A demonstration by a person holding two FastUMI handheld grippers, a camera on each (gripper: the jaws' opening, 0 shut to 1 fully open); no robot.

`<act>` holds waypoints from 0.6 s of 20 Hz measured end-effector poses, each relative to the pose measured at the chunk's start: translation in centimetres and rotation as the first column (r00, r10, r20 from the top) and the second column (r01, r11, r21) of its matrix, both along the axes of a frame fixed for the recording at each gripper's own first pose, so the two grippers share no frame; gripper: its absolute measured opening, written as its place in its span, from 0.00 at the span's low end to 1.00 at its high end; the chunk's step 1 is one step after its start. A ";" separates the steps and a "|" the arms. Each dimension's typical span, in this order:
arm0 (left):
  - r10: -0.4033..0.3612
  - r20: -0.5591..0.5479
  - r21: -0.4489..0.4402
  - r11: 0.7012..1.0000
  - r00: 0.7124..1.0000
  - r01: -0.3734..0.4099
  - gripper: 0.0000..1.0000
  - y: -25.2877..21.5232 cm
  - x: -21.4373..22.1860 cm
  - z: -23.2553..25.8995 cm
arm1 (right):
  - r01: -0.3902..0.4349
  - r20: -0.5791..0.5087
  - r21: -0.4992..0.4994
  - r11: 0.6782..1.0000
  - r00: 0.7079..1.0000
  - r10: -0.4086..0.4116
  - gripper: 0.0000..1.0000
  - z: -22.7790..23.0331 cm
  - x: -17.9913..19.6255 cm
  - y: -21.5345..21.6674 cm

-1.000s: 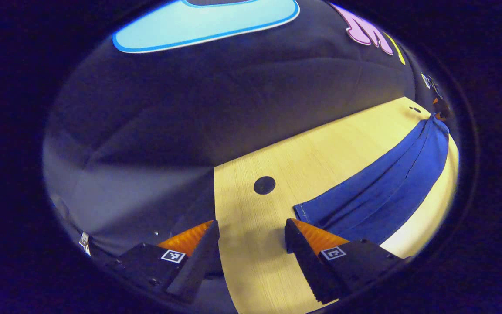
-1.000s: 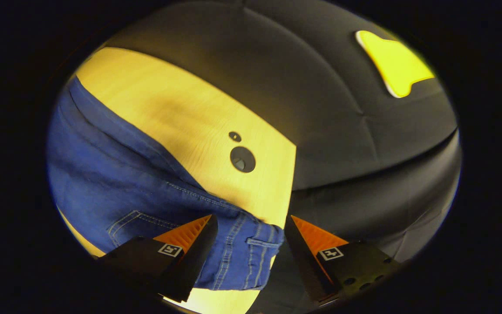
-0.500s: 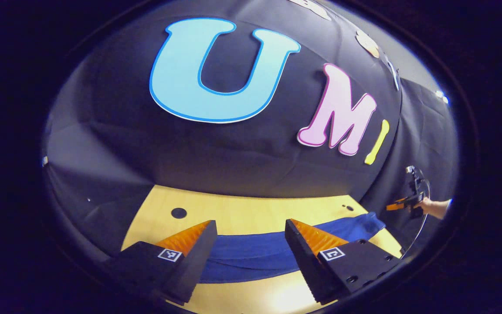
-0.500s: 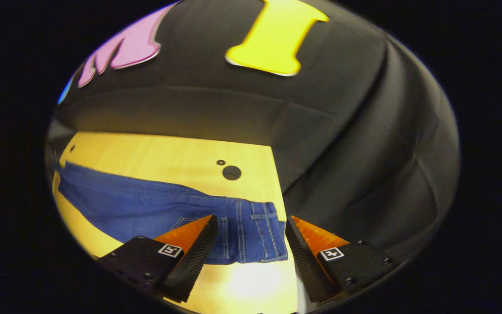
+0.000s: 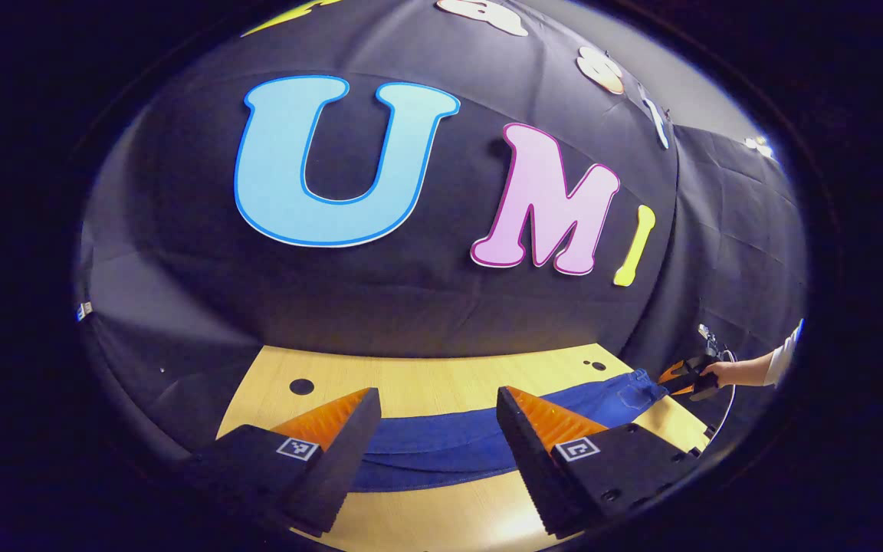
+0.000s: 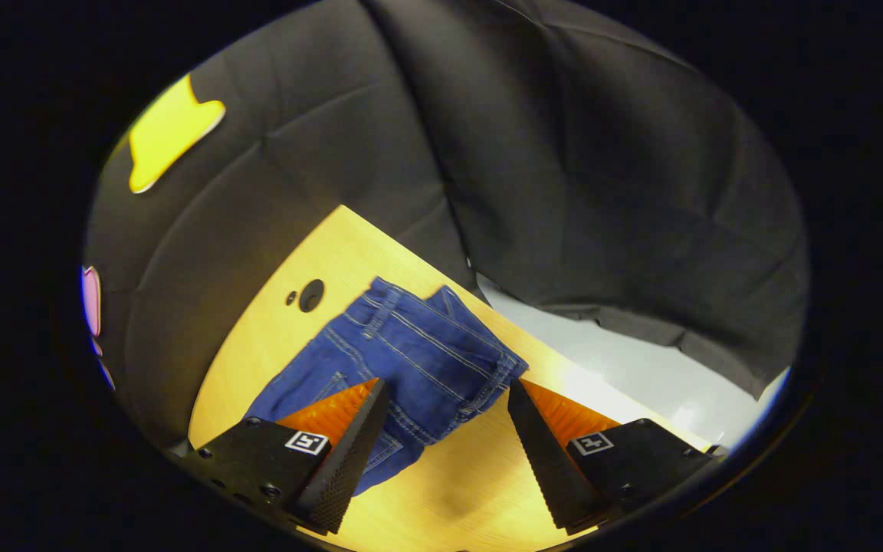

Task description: Grasp the waist and the cuffs of the jeans and fold them to make the two legs overlap; first hold the waist and fold one-third of the jeans toward the cuffs, then hold the cuffs and fold the remaining one-third in the same direction to finish folding.

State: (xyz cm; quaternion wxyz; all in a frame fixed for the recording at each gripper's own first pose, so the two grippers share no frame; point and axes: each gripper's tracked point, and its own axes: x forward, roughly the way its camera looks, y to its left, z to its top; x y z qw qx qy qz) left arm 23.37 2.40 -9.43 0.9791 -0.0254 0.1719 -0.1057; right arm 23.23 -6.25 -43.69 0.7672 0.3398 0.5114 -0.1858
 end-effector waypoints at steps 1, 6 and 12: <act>0.006 -0.012 0.009 1.000 1.000 -0.006 0.96 -0.2 0.0 -0.3 | 0.018 -0.022 -0.002 1.000 1.000 -0.018 0.98 -1.2 -0.2 -0.1; 0.036 -0.058 0.022 0.999 0.998 -0.035 0.96 -0.7 0.1 -2.2 | 0.072 0.017 0.010 0.997 0.997 -0.072 0.85 -2.6 1.8 -0.9; 0.057 -0.100 0.016 0.998 0.993 -0.056 0.96 0.1 -1.1 -4.1 | 0.091 0.155 0.039 0.995 0.983 -0.096 0.15 -0.2 4.5 -0.8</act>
